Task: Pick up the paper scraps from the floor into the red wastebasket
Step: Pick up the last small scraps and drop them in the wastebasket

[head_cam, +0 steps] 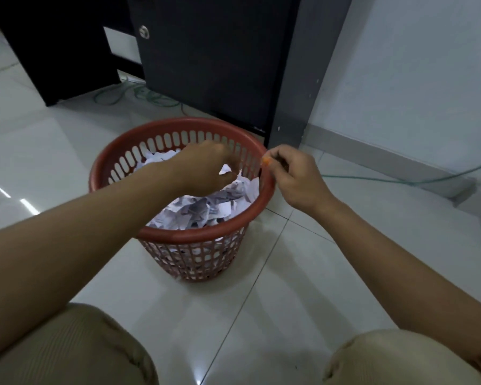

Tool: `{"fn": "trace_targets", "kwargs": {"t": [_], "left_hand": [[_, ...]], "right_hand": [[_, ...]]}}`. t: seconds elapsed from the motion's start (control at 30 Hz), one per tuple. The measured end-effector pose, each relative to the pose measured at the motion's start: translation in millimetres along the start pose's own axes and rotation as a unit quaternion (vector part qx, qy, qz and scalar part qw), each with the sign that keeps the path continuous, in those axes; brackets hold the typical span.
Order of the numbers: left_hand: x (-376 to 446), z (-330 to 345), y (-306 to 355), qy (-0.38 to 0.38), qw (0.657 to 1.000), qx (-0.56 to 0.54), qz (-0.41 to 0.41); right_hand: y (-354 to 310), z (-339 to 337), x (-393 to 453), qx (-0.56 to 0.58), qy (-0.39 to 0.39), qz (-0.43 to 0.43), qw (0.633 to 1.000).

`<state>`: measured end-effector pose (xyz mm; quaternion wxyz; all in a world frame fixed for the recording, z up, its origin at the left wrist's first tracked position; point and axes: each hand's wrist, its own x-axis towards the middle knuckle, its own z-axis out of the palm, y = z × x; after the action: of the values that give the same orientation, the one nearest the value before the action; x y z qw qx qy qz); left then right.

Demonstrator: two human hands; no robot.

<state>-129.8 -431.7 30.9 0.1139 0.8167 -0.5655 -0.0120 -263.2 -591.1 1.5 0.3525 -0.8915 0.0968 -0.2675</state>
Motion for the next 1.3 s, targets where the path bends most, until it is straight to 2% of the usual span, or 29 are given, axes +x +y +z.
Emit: {"fn": "trace_targets", "kwargs": {"t": [0.1,0.17,0.43,0.67,0.87,1.1,1.3], "left_hand": [[-6,-2,-5,-0.003,1.000,0.000,-0.016],[-10,-3,-8,-0.003,1.000,-0.002,-0.021],[-11,-4,-9,-0.015,1.000,-0.006,-0.027],[-4,-2,2,-0.019,1.000,0.002,-0.010],[3,1,10,-0.018,1.000,-0.004,0.007],[16,9,31,-0.041,0.999,0.023,0.025],[28,11,55,-0.036,0.996,0.015,0.077]], "right_hand": [[-3,13,6,-0.095,-0.087,-0.052,0.990],[1,18,7,-0.141,-0.111,-0.060,0.982],[5,13,-5,-0.206,-0.124,-0.092,0.966],[10,14,-19,-0.163,-0.080,-0.098,0.978],[23,-7,-33,-0.162,-0.078,-0.102,0.978],[36,-59,-47,-0.287,-0.115,-0.088,0.947],[39,-99,-60,-0.386,-0.154,-0.030,0.909]]}}
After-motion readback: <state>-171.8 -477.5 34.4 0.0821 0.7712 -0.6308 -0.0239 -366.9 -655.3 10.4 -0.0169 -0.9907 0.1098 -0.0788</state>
